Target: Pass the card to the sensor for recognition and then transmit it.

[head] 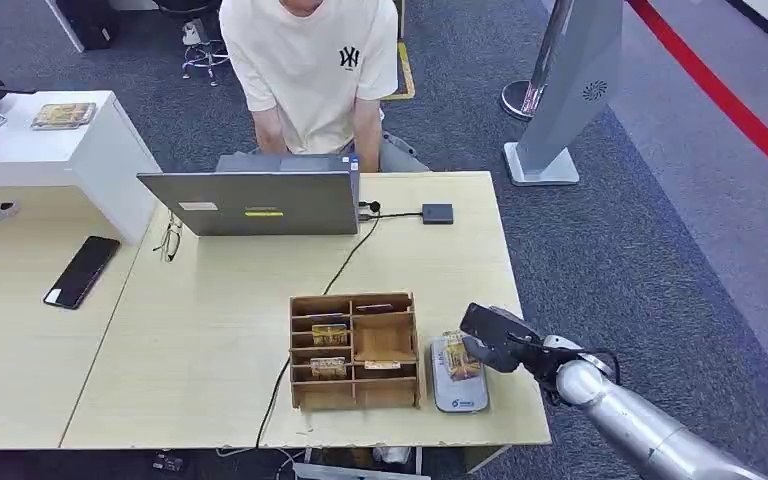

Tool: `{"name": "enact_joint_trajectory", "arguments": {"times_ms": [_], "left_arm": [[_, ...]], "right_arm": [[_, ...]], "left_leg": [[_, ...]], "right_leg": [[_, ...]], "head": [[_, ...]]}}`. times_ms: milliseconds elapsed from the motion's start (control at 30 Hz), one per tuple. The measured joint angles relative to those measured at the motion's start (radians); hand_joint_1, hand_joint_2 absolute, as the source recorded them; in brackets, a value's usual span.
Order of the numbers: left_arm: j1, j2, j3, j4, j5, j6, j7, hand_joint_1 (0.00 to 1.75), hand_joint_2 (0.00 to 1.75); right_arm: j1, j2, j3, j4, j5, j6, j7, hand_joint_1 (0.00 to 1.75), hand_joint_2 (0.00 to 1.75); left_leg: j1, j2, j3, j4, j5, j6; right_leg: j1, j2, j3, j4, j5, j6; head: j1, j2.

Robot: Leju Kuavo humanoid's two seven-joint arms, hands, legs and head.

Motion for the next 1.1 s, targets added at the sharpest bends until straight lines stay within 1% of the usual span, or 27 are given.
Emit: {"name": "enact_joint_trajectory", "arguments": {"times_ms": [1100], "left_arm": [[0.000, 0.000, 0.000, 0.000, 0.005, 0.003, -0.002, 0.00, 0.00]], "right_arm": [[-0.005, 0.002, 0.003, 0.007, -0.001, 0.001, -0.008, 1.75, 1.75]], "left_leg": [[0.000, 0.000, 0.000, 0.000, 0.000, 0.000]], "right_leg": [[0.000, 0.000, 0.000, 0.000, 0.000, 0.000]], "head": [[0.000, 0.000]]}}
